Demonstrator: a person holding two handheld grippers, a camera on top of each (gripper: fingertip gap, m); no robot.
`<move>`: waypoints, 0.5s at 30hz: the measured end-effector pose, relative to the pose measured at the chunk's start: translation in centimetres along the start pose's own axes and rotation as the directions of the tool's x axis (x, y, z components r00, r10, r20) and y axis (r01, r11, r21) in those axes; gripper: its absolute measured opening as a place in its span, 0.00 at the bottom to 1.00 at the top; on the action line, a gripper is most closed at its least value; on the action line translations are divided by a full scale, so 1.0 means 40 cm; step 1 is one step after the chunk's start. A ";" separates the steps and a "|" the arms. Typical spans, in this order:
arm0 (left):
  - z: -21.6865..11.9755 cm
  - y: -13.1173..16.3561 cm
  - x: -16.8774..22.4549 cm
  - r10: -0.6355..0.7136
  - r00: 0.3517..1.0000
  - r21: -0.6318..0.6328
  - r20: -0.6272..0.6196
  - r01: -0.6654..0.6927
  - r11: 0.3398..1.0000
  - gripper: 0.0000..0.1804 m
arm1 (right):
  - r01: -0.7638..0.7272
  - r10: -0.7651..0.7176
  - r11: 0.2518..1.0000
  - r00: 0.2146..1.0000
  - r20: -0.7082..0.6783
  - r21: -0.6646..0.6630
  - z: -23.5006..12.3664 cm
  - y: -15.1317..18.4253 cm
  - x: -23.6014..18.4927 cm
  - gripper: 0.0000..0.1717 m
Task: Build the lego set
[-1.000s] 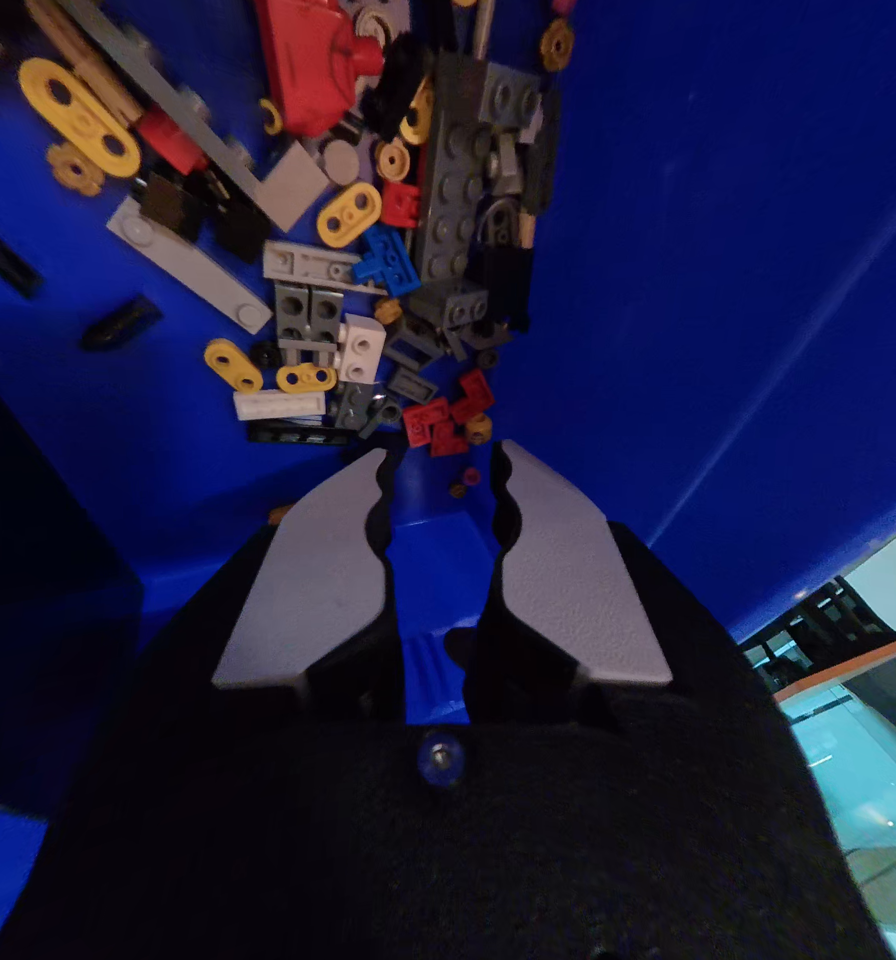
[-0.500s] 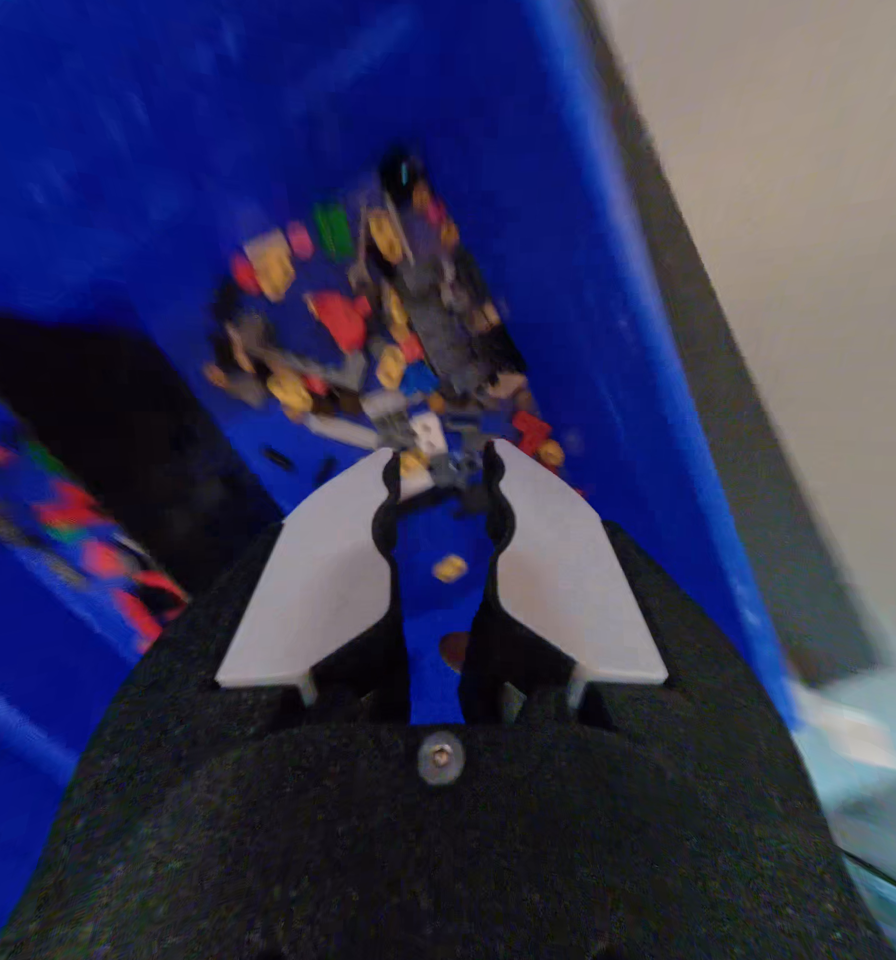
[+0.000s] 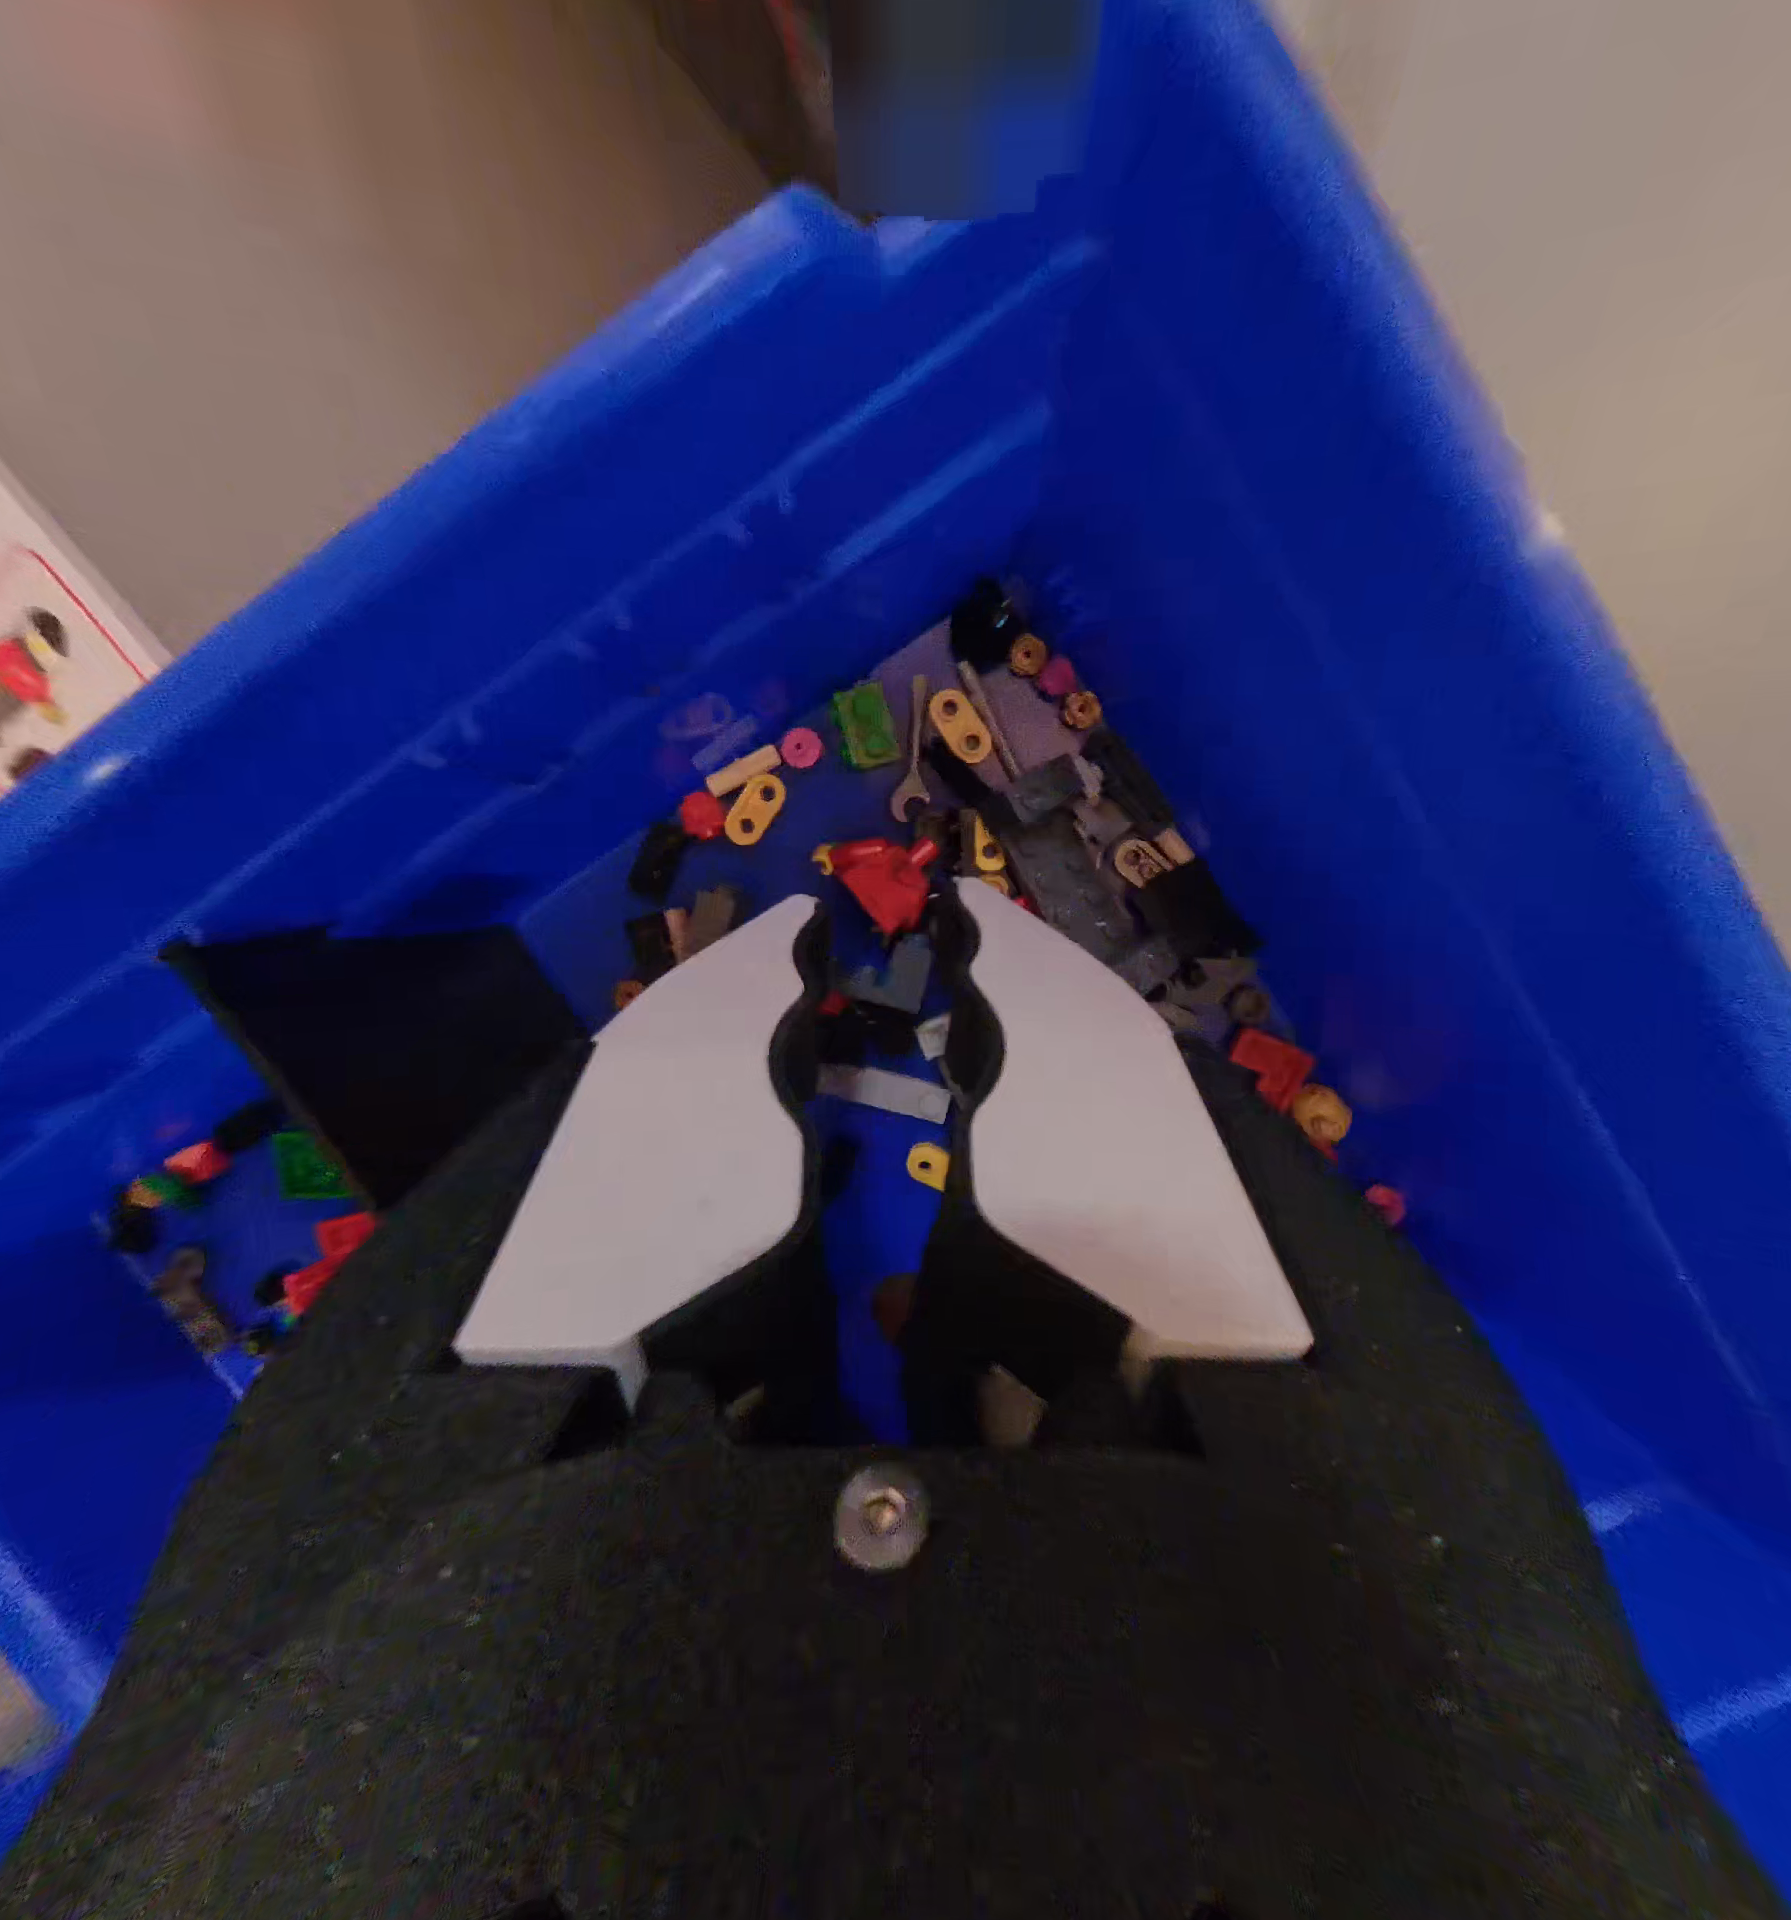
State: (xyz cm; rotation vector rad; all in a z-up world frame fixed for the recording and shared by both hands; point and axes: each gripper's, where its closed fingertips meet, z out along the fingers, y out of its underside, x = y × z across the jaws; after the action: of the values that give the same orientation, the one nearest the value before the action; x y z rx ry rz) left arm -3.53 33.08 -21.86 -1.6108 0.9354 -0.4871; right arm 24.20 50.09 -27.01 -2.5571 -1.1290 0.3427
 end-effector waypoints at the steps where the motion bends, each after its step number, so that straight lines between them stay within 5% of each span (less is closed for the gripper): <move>1: 0.001 0.001 0.000 -0.003 1.000 0.000 -0.001 0.003 1.000 0.17 | 0.027 -0.027 0.999 1.000 -0.015 -0.035 0.012 0.006 -0.001 0.13; 10: 0.001 0.002 -0.001 -0.004 1.000 0.002 -0.001 0.004 1.000 0.17 | 0.107 -0.112 0.990 0.992 -0.059 -0.088 0.060 0.019 0.005 0.10; 15: 0.003 0.000 0.007 -0.013 1.000 0.006 -0.016 0.013 1.000 0.17 | 0.157 -0.159 0.987 0.979 -0.130 -0.026 0.007 -0.001 0.014 0.10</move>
State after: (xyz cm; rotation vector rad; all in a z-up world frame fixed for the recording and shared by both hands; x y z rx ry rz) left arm -3.29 32.93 -21.93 -1.6103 0.9345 -0.5118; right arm 24.45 50.59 -27.30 -2.4428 -1.2786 0.1244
